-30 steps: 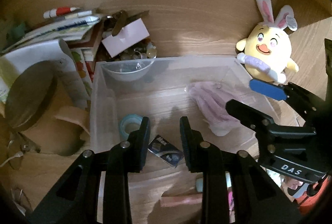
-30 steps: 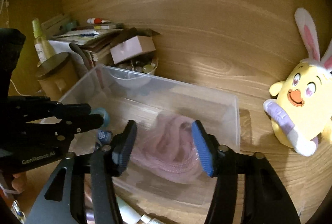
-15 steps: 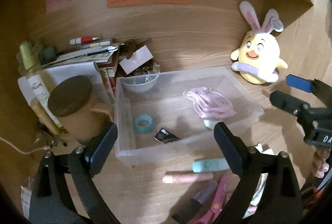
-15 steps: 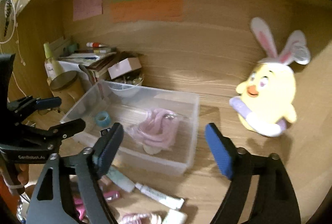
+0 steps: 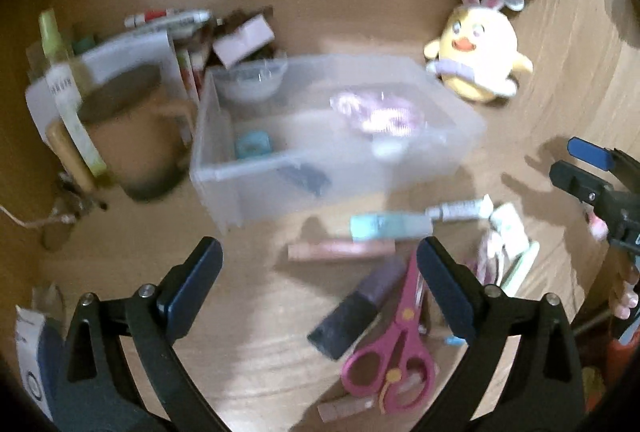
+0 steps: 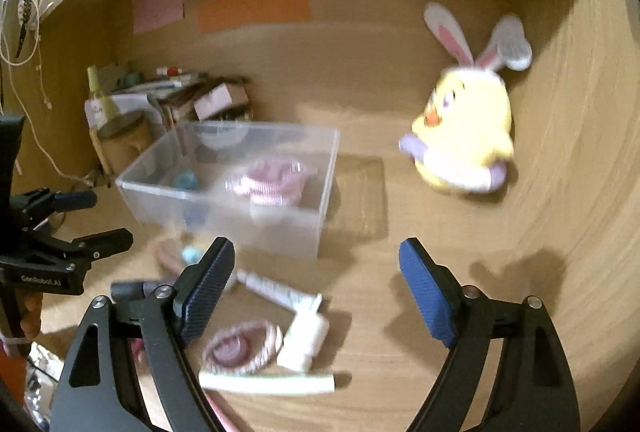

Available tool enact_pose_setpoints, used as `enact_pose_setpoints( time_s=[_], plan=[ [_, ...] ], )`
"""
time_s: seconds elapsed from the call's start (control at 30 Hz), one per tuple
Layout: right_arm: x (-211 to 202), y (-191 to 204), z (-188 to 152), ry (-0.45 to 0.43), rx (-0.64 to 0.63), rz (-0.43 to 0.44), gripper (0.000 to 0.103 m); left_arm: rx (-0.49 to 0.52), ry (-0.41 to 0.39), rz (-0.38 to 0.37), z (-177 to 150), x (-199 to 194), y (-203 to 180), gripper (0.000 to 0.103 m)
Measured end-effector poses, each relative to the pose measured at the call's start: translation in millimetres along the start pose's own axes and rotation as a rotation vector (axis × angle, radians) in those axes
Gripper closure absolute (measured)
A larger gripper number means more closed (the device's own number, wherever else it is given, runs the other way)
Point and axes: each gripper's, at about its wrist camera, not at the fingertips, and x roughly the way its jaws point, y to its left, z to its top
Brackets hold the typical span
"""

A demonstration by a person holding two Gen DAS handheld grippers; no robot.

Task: Organize objects
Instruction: 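Grasp the white bottle with the right tool while the left tool grasps the dark purple cylinder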

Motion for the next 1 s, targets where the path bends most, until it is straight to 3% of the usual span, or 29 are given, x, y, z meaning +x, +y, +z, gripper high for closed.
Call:
enact_pose_setpoints(
  time_s=[0.2,0.3,0.43,0.6,0.8,0.9,1.0],
  plan=[
    [18.6,-9.6,-28.6,0.097,0.048,0.025,0.023,-0.031,0.075,-0.07,-18.5,18.7,5.8,0.007],
    [29.9,-10.2,-37.8,0.139,0.064,0.034,0.033,-0.022,0.117,-0.101,-25.2,29.1,3.8,0.025],
    [43.1,-13.4,-44.8,0.185,0.1,0.056,0.045,-0.02,0.135,-0.131,-27.6,34.8,1.9,0.028],
    [55.7,-15.9,-48.5,0.221,0.124,0.072,0.058,-0.023,0.135,-0.173,-26.2,36.3,0.9,0.042],
    [63.7,-15.6,-51.1,0.233,0.131,0.08,0.075,-0.001,0.133,-0.141,-28.8,36.8,1.7,0.06],
    [63.0,-16.5,-50.0,0.219,0.135,0.075,0.076,0.018,0.133,-0.125,-28.2,37.6,-0.5,0.077],
    [57.6,-17.4,-47.3,0.19,0.134,0.062,0.076,0.023,0.112,-0.092,-28.7,35.4,0.4,0.077]
  ],
)
